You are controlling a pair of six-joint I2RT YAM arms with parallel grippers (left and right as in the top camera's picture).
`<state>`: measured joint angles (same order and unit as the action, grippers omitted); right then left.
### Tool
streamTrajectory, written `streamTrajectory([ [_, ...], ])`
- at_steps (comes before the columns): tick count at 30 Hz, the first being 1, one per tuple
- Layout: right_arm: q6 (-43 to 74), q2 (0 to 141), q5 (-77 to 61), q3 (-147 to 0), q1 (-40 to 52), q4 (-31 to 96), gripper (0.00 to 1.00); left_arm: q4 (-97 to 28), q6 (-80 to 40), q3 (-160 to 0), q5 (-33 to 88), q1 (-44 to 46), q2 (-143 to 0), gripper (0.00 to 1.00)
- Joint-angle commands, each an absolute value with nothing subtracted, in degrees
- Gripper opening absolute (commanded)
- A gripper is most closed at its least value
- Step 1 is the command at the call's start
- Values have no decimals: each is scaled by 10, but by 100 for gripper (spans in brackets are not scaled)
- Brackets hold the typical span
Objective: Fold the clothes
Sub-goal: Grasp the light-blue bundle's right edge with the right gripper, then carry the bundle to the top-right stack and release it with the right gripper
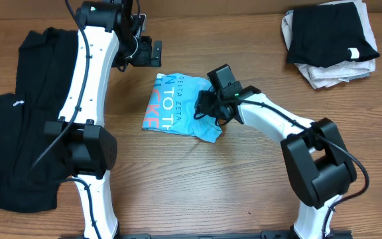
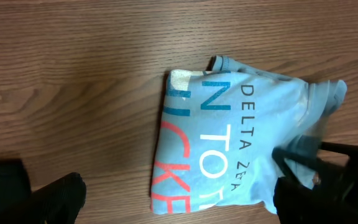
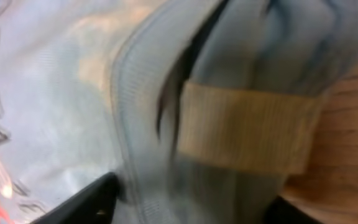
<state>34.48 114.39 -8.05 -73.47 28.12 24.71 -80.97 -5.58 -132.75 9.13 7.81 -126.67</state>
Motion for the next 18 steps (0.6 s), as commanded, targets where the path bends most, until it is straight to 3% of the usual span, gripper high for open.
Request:
streamTrajectory([
  [1,345,1157,-97,-747,281,231,47,-809,-51,-1340,86,75,-1263,100],
  [6,310,1157,-170,-747,281,198,23,-810,-51,-1340,85,74,-1263,100],
  [7,302,1157,-204,-747,276,184,5,-810,-51,-1340,85,74,-1263,100],
  [18,299,1132,-471,-832,161,179,4,-810,-51,-1340,70,74,-1263,100],
])
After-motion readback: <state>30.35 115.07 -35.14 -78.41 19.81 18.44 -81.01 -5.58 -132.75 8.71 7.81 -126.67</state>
